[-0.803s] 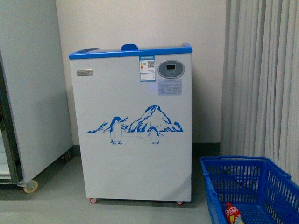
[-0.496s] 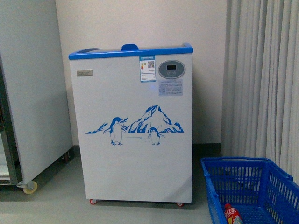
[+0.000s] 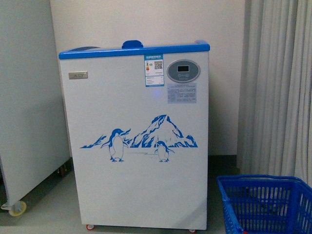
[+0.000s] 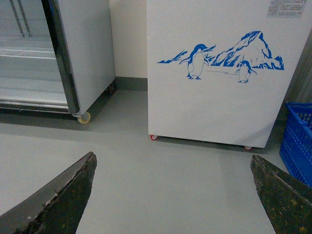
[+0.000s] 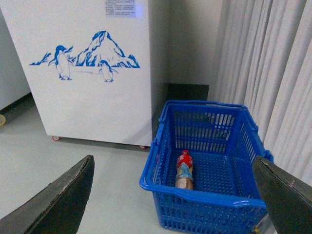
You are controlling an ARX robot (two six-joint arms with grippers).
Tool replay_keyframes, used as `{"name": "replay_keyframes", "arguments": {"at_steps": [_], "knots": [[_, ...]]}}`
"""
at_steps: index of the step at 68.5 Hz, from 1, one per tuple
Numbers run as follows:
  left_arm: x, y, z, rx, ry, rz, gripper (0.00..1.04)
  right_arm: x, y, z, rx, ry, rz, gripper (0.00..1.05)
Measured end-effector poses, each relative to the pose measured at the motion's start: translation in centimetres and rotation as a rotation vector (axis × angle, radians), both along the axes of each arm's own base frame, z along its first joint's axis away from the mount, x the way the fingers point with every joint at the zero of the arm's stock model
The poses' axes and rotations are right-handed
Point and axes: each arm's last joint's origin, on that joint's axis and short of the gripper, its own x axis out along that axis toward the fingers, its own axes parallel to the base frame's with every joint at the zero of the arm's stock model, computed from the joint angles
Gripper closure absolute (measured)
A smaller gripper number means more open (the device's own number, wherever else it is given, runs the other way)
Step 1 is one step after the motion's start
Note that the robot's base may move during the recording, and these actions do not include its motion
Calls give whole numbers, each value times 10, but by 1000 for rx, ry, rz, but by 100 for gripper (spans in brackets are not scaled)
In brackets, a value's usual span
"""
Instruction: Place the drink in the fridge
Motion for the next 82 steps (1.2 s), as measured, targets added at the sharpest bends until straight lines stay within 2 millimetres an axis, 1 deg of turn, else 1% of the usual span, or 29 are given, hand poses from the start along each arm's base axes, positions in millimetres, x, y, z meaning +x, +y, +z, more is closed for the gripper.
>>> {"name": "replay_keyframes", "arguments": {"at_steps": [82], "knots": [[0, 0, 0, 0, 0, 0, 8, 0, 0, 0, 0, 1, -1, 8]]}}
